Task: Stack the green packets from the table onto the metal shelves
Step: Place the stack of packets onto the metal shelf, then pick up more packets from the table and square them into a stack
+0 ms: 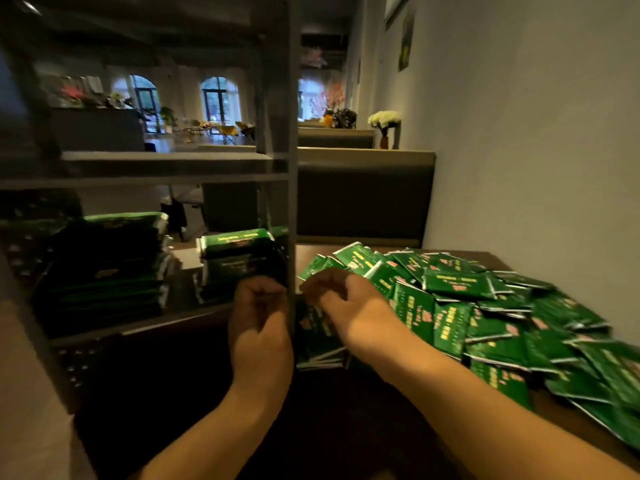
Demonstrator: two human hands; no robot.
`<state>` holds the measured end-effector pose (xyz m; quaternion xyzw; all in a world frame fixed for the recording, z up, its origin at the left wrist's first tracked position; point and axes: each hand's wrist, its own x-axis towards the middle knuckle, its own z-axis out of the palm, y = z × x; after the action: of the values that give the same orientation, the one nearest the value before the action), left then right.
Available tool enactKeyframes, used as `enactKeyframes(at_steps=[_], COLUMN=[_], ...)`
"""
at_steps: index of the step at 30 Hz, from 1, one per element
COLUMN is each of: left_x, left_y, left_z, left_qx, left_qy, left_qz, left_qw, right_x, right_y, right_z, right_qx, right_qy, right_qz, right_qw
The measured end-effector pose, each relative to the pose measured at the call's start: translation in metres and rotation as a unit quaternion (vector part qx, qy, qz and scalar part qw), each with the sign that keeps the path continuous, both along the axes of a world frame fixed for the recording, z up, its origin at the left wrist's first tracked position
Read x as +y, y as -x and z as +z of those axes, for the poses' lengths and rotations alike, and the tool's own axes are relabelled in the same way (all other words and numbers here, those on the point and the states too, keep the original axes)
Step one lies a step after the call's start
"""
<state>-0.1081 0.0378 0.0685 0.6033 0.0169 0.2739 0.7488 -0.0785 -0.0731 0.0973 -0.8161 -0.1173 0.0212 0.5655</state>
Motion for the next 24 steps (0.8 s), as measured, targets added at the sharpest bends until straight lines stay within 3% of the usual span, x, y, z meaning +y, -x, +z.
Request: enactKeyframes(at_steps=[4, 8, 14, 20, 24], left_x=[-0.055, -0.097, -0.116, -0.102, -0.099], left_y=[-0.015, -0.046, -0.088, -0.102, -0.107], left_z=[-0.023, -0.043, -0.060, -0.077, -0.089], left_qx=[0.036, 0.035, 0.021, 0.018, 0.013], left_qy=[-0.041, -0.112, -0.193, -0.193, -0.258], left_qz=[-0.097, -0.102, -0.103, -0.094, -0.085], left_qw=[0.994, 0.988, 0.975, 0.976, 0.962], right_x=[-0.068, -0.108, -0.140, -0.148, -0.143], right_y=[0.005, -0.002, -0.050, -0.101, -0.104], right_z=[-0.033, -0.061, -0.077, -0.074, -0.081], right_qx=[0.031, 0.050, -0.005, 0.033, 0.048], right_qy=[-0.004, -0.026, 0.133, 0.387, 0.415], right_qz=[-0.089, -0.150, -0.192, -0.212, -0.198], right_qw=[0.996, 0.987, 0.972, 0.897, 0.887])
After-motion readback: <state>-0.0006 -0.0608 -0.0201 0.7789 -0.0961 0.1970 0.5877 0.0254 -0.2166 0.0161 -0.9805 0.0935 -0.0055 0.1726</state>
